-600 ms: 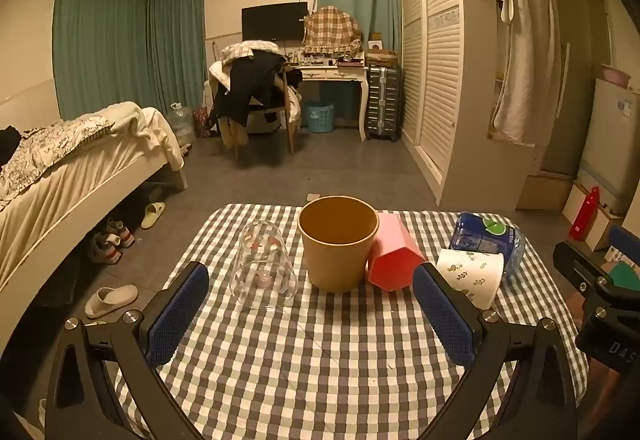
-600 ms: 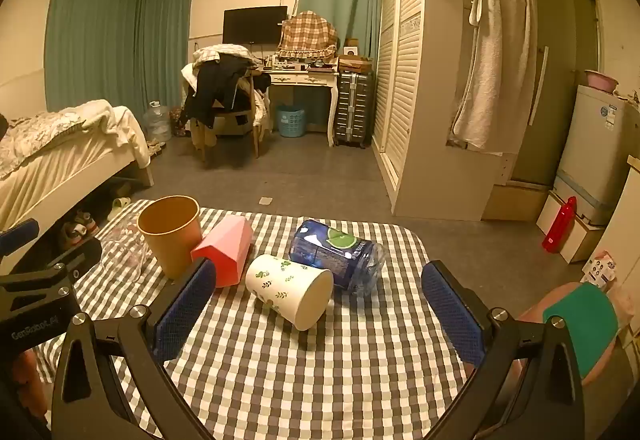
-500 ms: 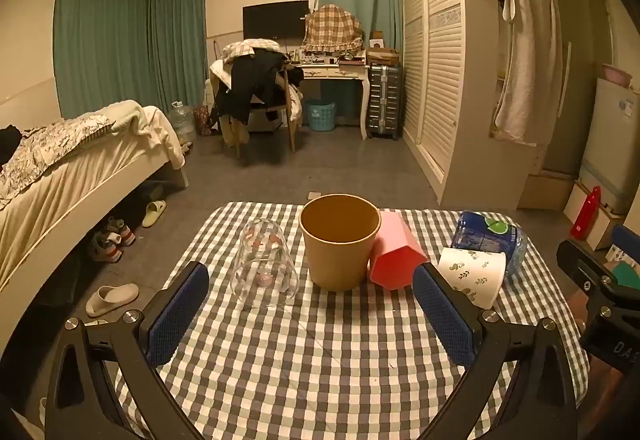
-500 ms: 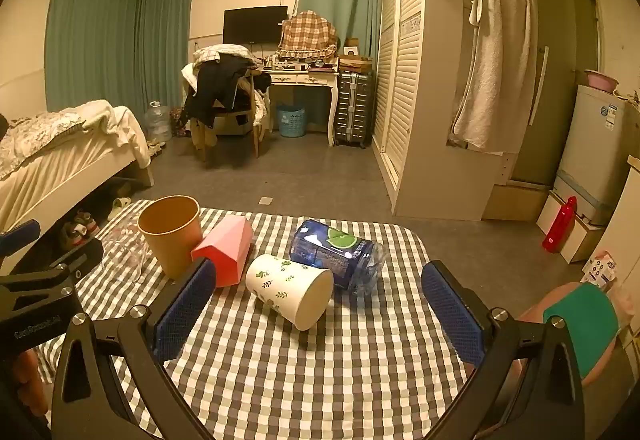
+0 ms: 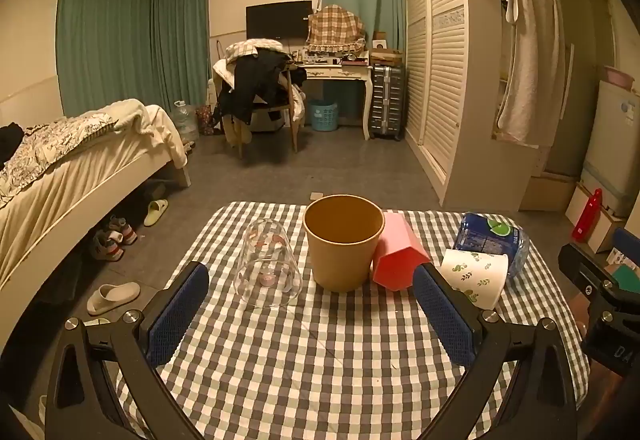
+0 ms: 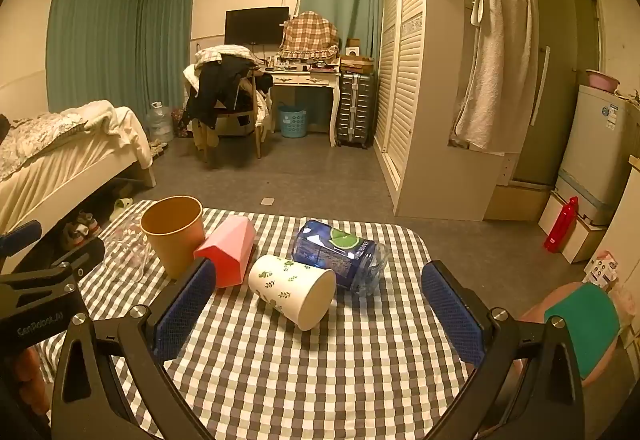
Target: Flip cup upside down
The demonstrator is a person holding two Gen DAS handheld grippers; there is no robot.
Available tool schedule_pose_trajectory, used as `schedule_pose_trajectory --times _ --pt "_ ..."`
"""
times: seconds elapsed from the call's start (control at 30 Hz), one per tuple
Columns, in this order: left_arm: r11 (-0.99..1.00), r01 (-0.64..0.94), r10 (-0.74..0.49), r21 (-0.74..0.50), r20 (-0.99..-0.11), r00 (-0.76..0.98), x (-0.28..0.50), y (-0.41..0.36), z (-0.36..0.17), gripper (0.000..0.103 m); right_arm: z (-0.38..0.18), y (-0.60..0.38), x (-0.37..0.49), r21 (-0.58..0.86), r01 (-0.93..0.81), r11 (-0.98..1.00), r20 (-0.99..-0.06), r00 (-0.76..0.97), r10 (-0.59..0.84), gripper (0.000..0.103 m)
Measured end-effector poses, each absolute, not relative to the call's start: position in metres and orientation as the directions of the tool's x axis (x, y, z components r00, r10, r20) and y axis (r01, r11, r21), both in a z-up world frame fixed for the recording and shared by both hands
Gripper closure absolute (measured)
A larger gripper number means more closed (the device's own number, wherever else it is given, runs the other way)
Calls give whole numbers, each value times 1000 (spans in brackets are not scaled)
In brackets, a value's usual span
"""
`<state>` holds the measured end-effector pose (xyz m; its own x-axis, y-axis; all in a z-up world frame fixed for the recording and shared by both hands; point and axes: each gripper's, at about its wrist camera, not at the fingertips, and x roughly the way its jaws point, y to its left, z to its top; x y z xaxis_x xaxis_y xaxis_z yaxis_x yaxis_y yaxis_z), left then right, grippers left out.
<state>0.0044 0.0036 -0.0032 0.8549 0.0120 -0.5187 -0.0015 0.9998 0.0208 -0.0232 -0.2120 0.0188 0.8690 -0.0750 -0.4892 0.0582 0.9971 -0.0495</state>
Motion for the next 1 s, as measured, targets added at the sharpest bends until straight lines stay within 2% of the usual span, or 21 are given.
schedule_pose_trajectory --times 1.0 --pt "1000 0 13 24 -528 849 5 0 -6 0 21 -207 -24 -48 54 997 -494 867 -71 0"
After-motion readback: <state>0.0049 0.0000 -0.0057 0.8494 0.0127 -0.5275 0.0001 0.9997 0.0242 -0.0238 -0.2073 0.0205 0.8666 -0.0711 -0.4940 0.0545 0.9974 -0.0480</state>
